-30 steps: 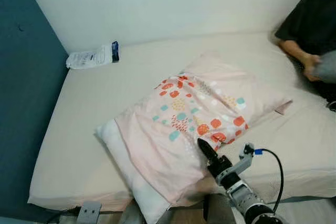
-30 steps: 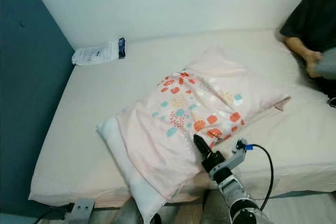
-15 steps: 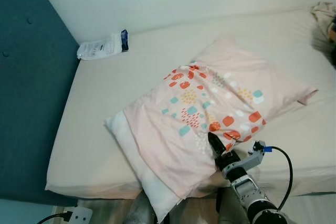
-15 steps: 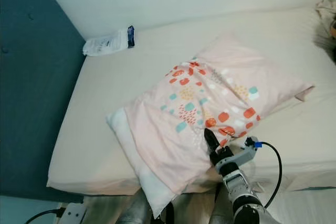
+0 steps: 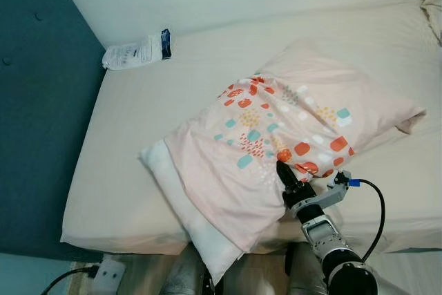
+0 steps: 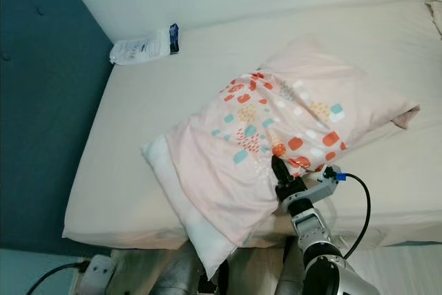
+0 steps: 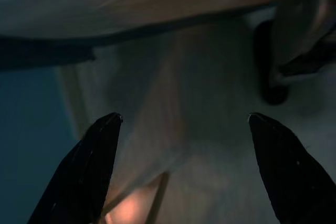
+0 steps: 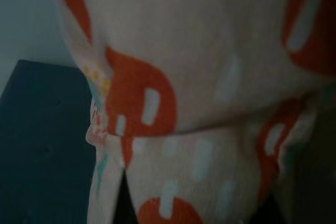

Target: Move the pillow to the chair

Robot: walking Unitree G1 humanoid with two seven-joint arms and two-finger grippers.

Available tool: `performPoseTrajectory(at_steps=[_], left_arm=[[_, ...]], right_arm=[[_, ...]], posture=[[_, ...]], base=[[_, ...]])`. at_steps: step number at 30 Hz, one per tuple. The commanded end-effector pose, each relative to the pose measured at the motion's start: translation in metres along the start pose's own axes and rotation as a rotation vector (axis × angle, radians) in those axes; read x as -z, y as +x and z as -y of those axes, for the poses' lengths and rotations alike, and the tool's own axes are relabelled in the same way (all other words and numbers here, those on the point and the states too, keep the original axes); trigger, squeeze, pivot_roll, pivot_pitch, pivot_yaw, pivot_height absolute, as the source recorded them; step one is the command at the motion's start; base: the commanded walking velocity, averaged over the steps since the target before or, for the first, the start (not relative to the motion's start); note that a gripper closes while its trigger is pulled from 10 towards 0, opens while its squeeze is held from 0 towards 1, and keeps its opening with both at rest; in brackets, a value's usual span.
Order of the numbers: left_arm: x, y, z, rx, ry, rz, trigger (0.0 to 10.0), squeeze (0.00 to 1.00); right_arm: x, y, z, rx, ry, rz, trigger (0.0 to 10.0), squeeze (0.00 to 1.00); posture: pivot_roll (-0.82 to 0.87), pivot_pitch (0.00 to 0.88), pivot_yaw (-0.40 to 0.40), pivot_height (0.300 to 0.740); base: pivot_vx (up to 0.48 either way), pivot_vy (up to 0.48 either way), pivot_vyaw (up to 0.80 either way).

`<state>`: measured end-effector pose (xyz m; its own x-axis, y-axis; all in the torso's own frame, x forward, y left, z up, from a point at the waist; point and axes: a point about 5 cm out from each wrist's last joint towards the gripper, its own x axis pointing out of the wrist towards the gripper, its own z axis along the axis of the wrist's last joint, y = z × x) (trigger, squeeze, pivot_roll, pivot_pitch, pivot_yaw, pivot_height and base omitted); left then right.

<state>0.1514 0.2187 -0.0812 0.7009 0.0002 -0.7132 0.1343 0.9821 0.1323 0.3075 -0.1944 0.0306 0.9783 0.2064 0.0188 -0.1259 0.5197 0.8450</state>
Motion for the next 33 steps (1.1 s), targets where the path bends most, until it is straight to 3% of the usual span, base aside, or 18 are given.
performPoseTrajectory(at_steps=[1,8,11,14,17,19,22,33], left_arm=[[0.010,-0.003,0.000,-0.018,-0.029,-0.041,10.0,0.00],[-0.011,0.008,0.005,-0.046,-0.119,0.002,10.0,0.00],[-0.024,0.014,0.003,-0.073,-0.184,0.036,10.0,0.00],[-0.046,0.021,-0.003,-0.103,-0.252,0.096,10.0,0.00],[-0.054,0.023,-0.004,-0.107,-0.264,0.116,10.0,0.00],[-0.069,0.027,-0.004,-0.111,-0.287,0.148,10.0,0.00],[-0.076,0.030,-0.002,-0.115,-0.311,0.151,10.0,0.00],[-0.061,0.029,0.008,-0.119,-0.413,0.087,10.0,0.00]], right_arm=[[0.002,0.000,0.000,0.016,-0.011,-0.016,0.0,0.00],[-0.004,0.005,-0.001,0.041,-0.087,-0.041,0.0,0.00],[-0.008,0.017,-0.015,-0.023,-0.145,-0.050,0.0,0.00],[-0.013,0.037,-0.040,-0.137,-0.221,-0.058,0.0,0.00],[-0.012,0.043,-0.049,-0.166,-0.273,-0.078,0.0,0.00],[-0.003,0.055,-0.069,-0.262,-0.381,-0.144,0.0,0.00],[0.009,0.062,-0.087,-0.360,-0.404,-0.202,0.0,0.00],[0.019,0.055,-0.076,-0.335,-0.354,-0.245,0.0,0.00]], posture=[[0.02,0.284,0.119,0.631],[-0.04,0.229,0.074,0.631],[-0.07,0.201,0.055,0.631],[-0.09,0.160,0.033,0.631],[-0.09,0.148,0.029,0.631],[-0.10,0.107,0.014,0.631],[-0.11,0.077,0.003,0.631],[-0.12,0.033,-0.011,0.666]], base=[[0.000,0.000,0.00],[0.000,0.000,0.00],[0.000,0.000,0.00],[0.000,0.000,0.00],[0.000,0.000,0.00],[0.000,0.000,0.00],[0.000,0.000,0.00],[0.000,0.000,0.00]])
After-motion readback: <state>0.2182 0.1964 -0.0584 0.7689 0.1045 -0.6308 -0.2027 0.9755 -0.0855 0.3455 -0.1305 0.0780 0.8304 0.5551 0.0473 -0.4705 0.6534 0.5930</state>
